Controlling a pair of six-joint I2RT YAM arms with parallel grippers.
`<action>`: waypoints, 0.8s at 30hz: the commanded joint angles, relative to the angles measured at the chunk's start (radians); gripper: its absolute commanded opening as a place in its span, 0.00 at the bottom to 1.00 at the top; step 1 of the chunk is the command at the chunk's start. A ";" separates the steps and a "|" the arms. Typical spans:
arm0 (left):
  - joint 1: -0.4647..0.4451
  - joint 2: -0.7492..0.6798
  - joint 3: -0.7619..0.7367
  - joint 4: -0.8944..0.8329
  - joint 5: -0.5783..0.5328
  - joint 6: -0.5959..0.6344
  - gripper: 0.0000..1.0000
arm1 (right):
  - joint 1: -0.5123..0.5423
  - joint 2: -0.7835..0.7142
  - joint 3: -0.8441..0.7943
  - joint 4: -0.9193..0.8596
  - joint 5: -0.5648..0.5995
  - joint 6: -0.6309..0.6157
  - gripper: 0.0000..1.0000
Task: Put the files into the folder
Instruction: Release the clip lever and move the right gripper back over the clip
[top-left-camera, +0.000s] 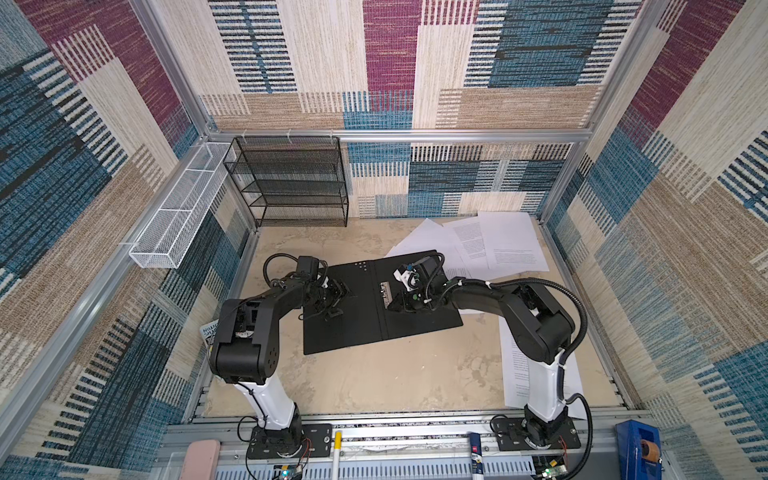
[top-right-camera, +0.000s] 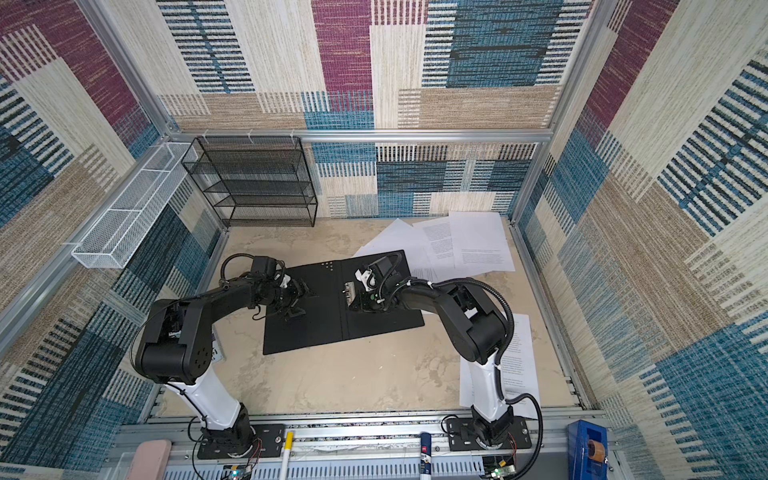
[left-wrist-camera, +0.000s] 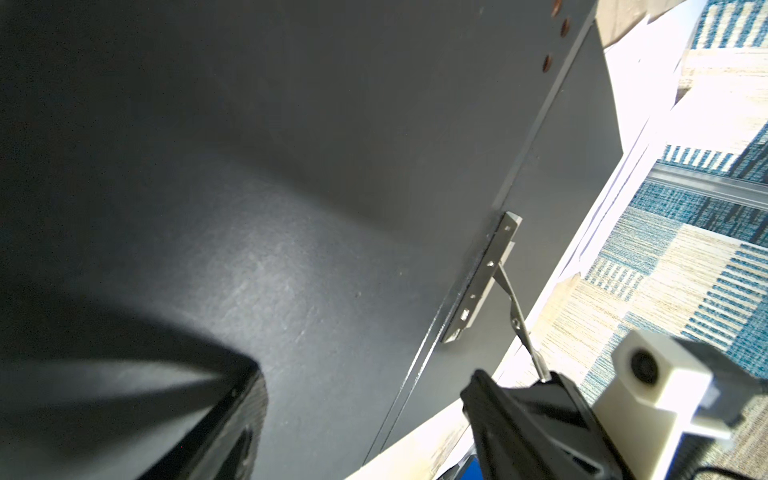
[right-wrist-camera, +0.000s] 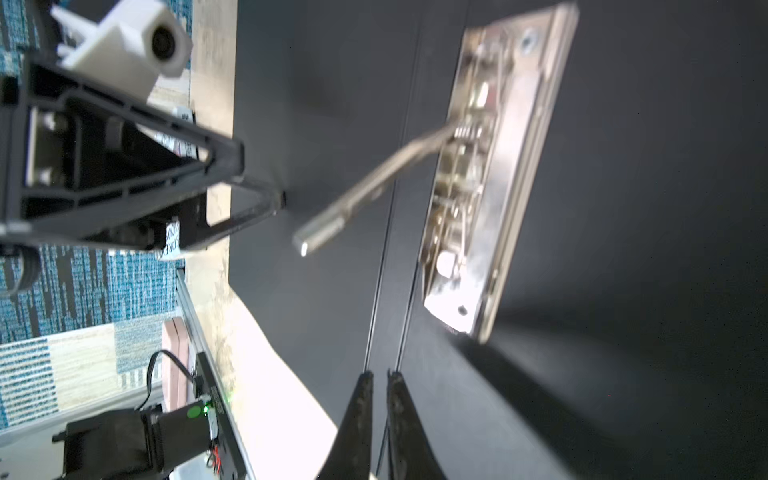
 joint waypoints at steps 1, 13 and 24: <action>0.001 0.010 -0.019 -0.074 -0.065 0.011 0.80 | 0.002 0.035 0.045 0.040 -0.022 0.007 0.13; 0.013 -0.010 -0.044 -0.076 -0.065 0.013 0.81 | -0.034 0.152 0.194 0.029 -0.056 0.021 0.13; 0.035 -0.044 -0.055 -0.096 -0.075 0.025 0.81 | -0.059 0.277 0.392 0.053 -0.136 0.052 0.33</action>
